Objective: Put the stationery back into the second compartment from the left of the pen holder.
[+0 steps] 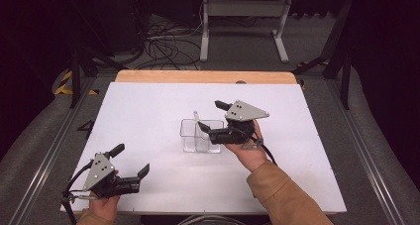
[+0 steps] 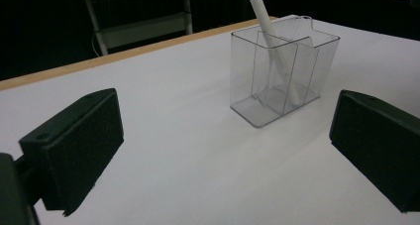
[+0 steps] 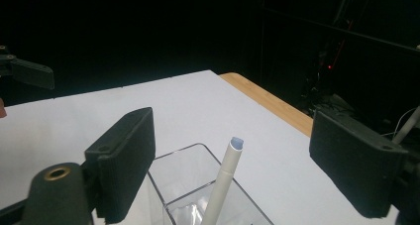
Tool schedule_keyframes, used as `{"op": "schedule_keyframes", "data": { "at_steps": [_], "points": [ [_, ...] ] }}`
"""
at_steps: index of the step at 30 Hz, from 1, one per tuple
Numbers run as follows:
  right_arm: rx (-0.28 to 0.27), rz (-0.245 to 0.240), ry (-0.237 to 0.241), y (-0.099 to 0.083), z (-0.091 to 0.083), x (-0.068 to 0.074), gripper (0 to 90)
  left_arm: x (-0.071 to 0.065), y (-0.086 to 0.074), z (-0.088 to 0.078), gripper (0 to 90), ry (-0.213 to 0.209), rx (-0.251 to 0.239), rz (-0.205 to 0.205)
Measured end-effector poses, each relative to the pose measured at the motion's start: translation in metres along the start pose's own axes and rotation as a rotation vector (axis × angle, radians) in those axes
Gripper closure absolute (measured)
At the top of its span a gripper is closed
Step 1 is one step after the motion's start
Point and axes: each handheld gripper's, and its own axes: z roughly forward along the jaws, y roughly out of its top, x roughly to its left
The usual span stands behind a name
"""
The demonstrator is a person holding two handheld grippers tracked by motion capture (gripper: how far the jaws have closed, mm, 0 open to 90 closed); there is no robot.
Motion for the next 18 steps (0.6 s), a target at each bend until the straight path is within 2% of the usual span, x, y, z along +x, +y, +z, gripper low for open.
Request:
{"op": "schedule_keyframes", "data": {
  "at_steps": [4, 9, 13, 15, 18],
  "points": [
    [0.002, 0.008, -0.002, 0.001, -0.008, -0.002, 17.0, 0.001, 0.000, 0.000, 1.1, 0.001, -0.003, -0.001],
    [-0.017, 0.019, -0.028, -0.004, -0.028, -0.007, 16.3, 0.000, 0.000, 0.001, 1.1, -0.001, 0.004, 0.000],
    [0.024, 0.047, -0.005, -0.010, -0.040, -0.014, 12.4, 0.000, 0.000, 0.000, 1.1, 0.003, -0.001, 0.000],
    [0.025, 0.064, 0.008, -0.012, -0.046, -0.017, 12.3, 0.000, 0.000, 0.001, 1.1, 0.001, 0.001, 0.001],
    [0.024, 0.051, 0.014, -0.015, -0.055, -0.017, 12.2, -0.001, 0.000, 0.001, 1.1, 0.003, 0.003, 0.005]
  ]
}}
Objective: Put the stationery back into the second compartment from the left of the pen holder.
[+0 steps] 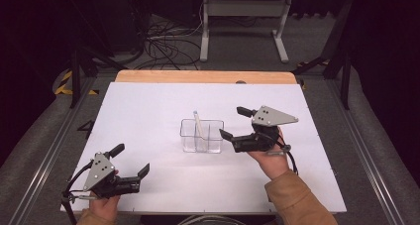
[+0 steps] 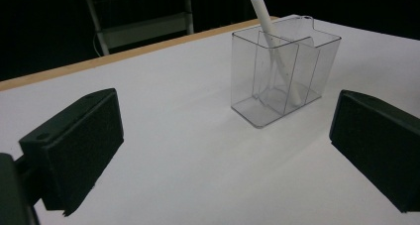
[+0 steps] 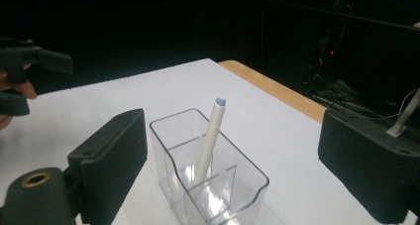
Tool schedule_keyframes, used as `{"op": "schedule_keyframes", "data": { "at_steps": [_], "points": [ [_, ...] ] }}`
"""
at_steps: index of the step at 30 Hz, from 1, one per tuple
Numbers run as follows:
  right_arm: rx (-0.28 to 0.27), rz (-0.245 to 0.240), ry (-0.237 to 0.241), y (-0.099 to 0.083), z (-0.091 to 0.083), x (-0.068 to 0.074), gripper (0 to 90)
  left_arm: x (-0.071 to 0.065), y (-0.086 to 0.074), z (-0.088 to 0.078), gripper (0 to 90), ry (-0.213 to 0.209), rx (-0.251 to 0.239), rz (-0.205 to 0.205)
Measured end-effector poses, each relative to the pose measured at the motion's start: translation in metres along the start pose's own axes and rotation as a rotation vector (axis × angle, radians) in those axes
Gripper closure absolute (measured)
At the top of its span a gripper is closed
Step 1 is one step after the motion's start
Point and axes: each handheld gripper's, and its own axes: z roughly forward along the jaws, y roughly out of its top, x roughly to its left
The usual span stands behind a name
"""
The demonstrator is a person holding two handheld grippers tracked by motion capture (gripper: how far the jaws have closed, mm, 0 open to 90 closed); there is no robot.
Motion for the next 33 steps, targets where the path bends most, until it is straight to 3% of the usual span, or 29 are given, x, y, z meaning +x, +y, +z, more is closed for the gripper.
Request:
{"op": "schedule_keyframes", "data": {
  "at_steps": [3, 13, 25, 28, 33],
  "points": [
    [0.018, -0.024, 0.000, -0.006, -0.007, 0.001, 12.1, 0.000, 0.000, 0.000, 1.1, 0.001, -0.003, -0.003],
    [0.034, -0.008, -0.016, -0.032, -0.026, 0.000, 7.2, 0.001, -0.001, -0.002, 1.1, 0.007, -0.002, -0.005],
    [0.032, 0.009, -0.023, -0.081, -0.046, -0.002, 3.6, -0.001, 0.000, -0.002, 1.1, 0.012, 0.003, 0.005],
    [0.050, 0.038, -0.048, -0.094, -0.050, -0.003, 3.6, -0.001, 0.000, -0.003, 1.1, 0.029, 0.004, 0.014],
    [0.104, 0.095, -0.060, -0.117, -0.057, -0.006, 3.4, -0.002, -0.001, -0.002, 1.1, 0.018, 0.009, 0.011]
  ]
}}
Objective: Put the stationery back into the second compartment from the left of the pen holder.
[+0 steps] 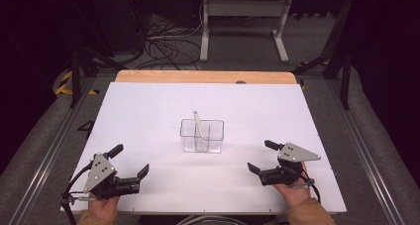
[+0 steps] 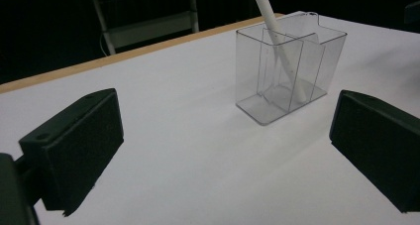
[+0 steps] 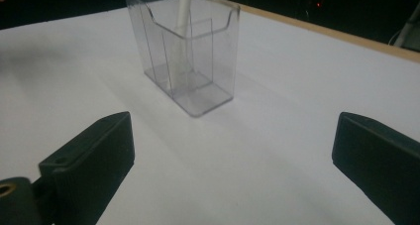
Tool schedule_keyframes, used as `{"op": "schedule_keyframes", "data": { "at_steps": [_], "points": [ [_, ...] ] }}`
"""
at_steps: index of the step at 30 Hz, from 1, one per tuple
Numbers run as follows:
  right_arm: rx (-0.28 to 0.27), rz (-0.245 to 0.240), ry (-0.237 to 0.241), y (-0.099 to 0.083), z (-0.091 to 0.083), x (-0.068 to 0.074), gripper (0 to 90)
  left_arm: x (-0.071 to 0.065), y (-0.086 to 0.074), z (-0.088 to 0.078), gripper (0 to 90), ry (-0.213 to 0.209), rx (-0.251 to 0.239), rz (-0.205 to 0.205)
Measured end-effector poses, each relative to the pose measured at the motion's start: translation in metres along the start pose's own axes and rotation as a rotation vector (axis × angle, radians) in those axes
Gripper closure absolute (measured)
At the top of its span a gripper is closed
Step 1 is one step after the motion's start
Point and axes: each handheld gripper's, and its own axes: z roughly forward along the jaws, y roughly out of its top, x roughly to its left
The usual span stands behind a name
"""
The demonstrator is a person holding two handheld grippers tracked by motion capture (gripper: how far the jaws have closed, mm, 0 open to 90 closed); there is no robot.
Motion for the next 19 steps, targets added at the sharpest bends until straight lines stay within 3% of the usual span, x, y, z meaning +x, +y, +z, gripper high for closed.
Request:
{"op": "schedule_keyframes", "data": {
  "at_steps": [3, 6, 8, 11, 15, 17, 19],
  "points": [
    [0.015, 0.006, -0.019, -0.011, -0.005, -0.002, 3.4, 0.000, 0.000, 0.000, 0.9, -0.001, 0.005, -0.002],
    [0.068, 0.045, -0.039, -0.022, -0.008, -0.001, 2.7, 0.002, -0.002, 0.000, 0.7, -0.003, 0.009, -0.019],
    [0.071, 0.060, -0.036, -0.024, -0.009, -0.002, 2.4, 0.003, -0.003, 0.000, 0.7, 0.006, 0.019, -0.015],
    [0.058, 0.020, -0.049, -0.021, -0.009, -0.003, 2.4, 0.003, -0.004, 0.000, 0.6, 0.012, 0.033, -0.005],
    [0.068, -0.020, -0.066, -0.019, -0.010, -0.004, 2.2, 0.001, -0.005, 0.000, 0.4, 0.014, 0.056, 0.045],
    [0.054, -0.024, -0.065, -0.019, -0.012, -0.005, 2.2, 0.002, -0.006, 0.000, 0.3, -0.010, 0.051, 0.036],
    [0.042, -0.022, -0.055, -0.018, -0.013, -0.005, 1.5, 0.005, -0.007, 0.001, 0.3, -0.034, 0.039, -0.002]
  ]
}}
